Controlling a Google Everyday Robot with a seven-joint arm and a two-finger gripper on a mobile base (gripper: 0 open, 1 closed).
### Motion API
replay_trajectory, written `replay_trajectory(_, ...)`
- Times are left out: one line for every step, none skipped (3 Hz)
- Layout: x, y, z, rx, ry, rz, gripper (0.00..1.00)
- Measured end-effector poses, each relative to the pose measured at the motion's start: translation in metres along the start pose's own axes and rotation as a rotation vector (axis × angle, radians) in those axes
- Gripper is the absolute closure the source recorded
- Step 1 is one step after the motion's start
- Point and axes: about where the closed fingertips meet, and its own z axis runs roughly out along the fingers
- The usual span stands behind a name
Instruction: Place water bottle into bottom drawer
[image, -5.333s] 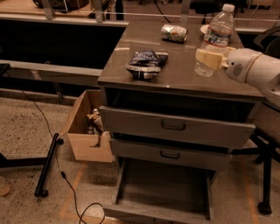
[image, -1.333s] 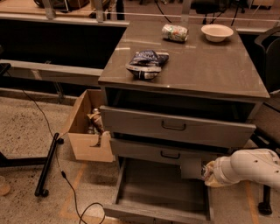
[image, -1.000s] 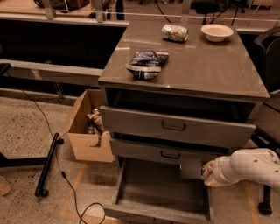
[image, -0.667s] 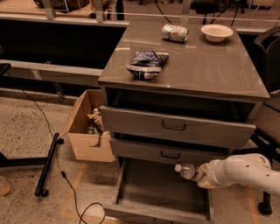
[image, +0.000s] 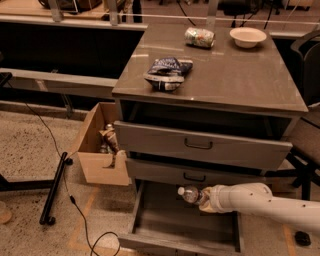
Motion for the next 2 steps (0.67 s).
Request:
replay_trajectory(-0.008,0.017,0.044,-0.051,-0.016,-0.005,1.0)
replay_trajectory(-0.006,0.049,0.081,-0.13,-0.007,0.016,1.0)
